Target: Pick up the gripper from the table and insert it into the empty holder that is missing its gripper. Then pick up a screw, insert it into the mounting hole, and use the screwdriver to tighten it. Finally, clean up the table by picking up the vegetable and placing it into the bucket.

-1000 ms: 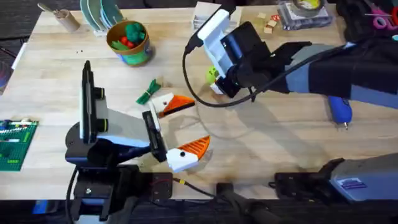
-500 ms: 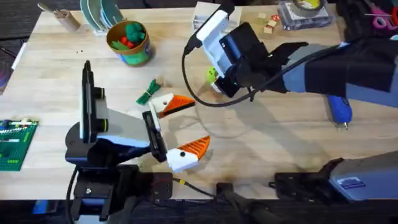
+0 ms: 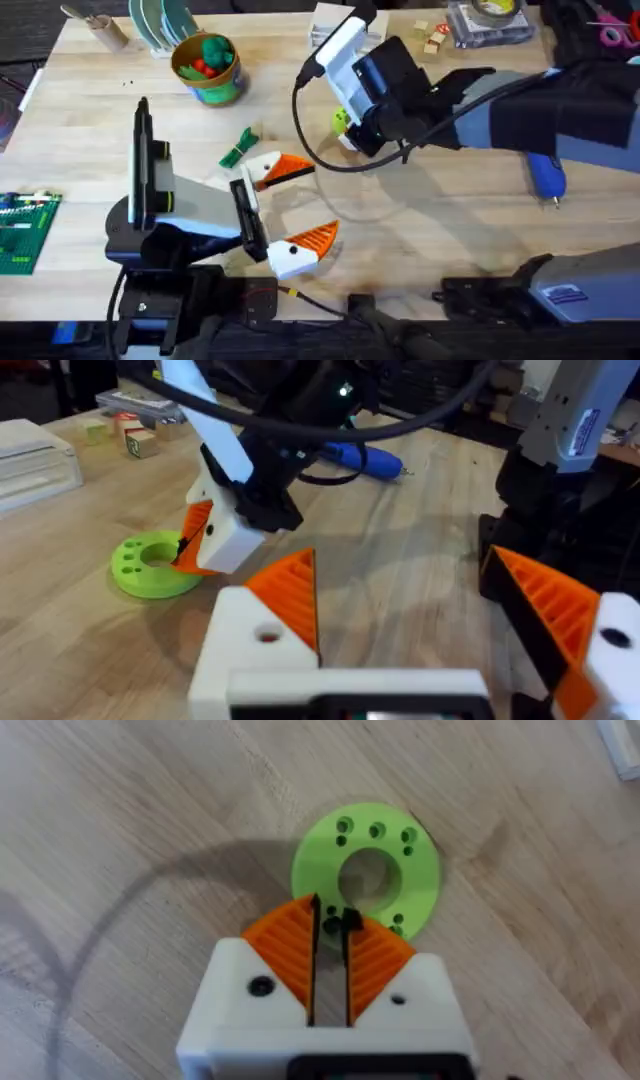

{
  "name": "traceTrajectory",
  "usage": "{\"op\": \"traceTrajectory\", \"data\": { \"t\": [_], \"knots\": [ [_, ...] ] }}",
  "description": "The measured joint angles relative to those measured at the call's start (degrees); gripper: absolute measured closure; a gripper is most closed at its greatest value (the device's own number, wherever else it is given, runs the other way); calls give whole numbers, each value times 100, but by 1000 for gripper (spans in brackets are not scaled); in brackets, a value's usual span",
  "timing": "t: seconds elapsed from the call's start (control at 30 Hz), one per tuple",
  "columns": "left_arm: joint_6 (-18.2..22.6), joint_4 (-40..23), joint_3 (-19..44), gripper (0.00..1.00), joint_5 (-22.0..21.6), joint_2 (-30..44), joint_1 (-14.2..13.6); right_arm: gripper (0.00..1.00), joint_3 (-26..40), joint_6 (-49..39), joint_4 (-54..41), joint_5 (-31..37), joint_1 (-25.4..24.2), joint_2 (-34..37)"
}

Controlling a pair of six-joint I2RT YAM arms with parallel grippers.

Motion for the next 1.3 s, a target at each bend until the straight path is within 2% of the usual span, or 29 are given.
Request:
{"op": "traceTrajectory", "data": {
  "t": [0.4,1.3],
  "knots": [
    [2,0,0,8,2,2,0,756,39,-2,-177,0,0,2],
    [0,-2,0,8,19,0,0,762,48,-153,-262,242,4,0]
  ]
}}
